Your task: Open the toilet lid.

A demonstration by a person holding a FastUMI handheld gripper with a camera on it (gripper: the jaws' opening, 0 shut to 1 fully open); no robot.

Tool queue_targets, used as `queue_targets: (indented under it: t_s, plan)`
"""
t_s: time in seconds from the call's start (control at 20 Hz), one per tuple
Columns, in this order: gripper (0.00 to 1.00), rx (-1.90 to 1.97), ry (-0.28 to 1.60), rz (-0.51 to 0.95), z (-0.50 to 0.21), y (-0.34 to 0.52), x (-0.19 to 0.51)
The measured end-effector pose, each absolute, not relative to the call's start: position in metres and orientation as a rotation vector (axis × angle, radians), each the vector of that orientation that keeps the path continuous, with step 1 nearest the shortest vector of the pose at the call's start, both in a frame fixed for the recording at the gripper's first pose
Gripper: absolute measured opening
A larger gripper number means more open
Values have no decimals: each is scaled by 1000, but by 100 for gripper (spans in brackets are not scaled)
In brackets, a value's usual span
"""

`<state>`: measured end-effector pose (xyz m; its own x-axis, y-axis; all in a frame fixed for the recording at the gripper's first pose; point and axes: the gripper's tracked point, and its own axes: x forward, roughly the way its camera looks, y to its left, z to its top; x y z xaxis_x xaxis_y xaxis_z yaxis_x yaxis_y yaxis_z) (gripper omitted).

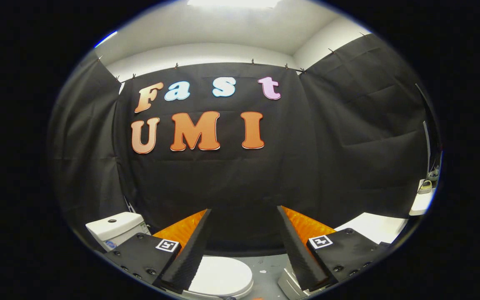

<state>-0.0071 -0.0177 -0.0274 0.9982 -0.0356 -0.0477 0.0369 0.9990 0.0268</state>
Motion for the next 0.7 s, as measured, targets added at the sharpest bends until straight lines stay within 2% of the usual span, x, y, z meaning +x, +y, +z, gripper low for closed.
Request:
queue_targets:
  t_s: [0.7]
  plan:
    - [97,67,111,21,-92,3,2]
